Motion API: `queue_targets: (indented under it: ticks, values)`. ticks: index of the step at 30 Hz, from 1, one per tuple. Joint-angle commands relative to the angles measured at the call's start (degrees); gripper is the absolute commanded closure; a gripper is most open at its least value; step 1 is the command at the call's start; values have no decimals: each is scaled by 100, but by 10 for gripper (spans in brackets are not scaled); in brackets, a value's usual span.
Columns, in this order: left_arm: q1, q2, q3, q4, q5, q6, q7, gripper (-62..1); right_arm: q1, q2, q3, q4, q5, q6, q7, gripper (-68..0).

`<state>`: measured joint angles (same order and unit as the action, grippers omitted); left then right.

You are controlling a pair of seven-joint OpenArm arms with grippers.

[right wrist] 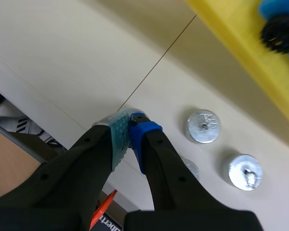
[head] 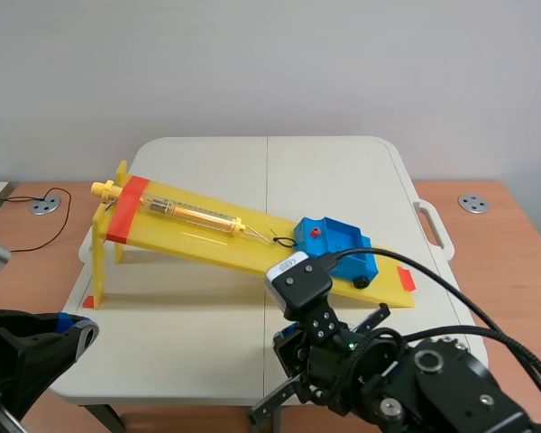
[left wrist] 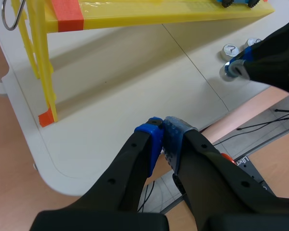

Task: Place the four metal weights on the blue cart on the ramp.

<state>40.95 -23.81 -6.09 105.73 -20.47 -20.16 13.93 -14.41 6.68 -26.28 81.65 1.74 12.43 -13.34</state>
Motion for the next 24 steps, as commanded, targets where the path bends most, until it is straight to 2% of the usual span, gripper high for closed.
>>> queue_targets:
  ticks: [1,7,15,20,24]
  values:
    - [-20,28,-96,402,-376,-79,-483,-38,-15,256,155,1093,527,-168,413,-6]
    - [-20,28,-96,402,-376,-79,-483,-38,-568,566,719,1971,1311,-13,122,-6]
    - [-20,28,-96,402,-376,-79,-461,-38,-975,566,1910,2994,2483,413,-398,-6]
    - [-22,28,-96,402,-376,-79,-452,-38,-870,426,2651,3117,2962,409,-444,-6]
    - [-76,31,-96,402,-376,-81,-345,-38,-538,192,3012,3016,3010,404,-435,-6]
